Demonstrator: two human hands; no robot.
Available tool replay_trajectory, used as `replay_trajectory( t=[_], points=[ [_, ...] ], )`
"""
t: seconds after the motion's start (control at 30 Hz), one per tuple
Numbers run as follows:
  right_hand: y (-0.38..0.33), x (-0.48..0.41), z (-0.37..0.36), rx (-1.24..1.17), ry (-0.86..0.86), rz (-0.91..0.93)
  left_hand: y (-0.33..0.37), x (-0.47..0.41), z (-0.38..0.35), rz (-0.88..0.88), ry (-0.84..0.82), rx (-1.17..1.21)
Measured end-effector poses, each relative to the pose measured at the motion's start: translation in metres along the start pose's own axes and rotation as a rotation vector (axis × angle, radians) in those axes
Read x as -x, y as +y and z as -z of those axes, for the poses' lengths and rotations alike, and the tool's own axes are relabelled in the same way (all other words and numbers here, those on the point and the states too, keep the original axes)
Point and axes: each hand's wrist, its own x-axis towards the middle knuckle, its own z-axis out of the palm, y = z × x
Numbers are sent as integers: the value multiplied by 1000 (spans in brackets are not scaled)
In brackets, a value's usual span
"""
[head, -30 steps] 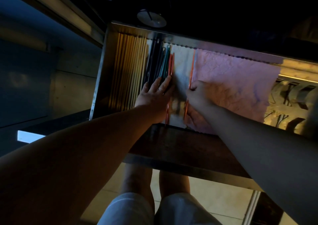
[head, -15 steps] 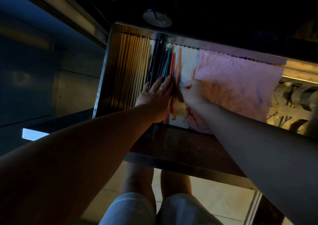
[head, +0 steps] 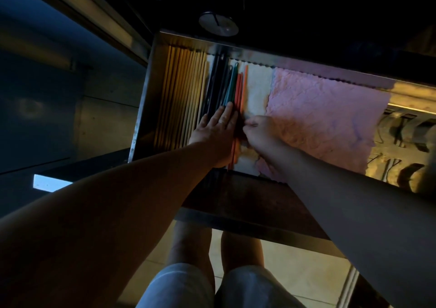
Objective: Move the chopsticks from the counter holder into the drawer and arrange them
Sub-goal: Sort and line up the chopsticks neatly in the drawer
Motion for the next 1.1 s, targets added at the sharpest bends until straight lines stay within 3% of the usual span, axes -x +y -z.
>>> replay_trajectory(
  t=[0.23,0.47,0.57,0.73,0.93,1.1],
  points=[
    [-1,12,9,-51,-160,-44,3,5,7,43,-47,-2],
    [2,38,27,-107,-86,-11,8,35,21,107,-142,9],
    [4,64,36,-100,-44,10,18,61,35,155,-154,117],
    [0,122,55,-91,-22,2,44,115,58,224,-14,306],
    [7,214,86,321,69,332,65,190,76,87,144,297],
    [16,277,80,604,167,271,65,242,69,31,96,254]
  ],
)
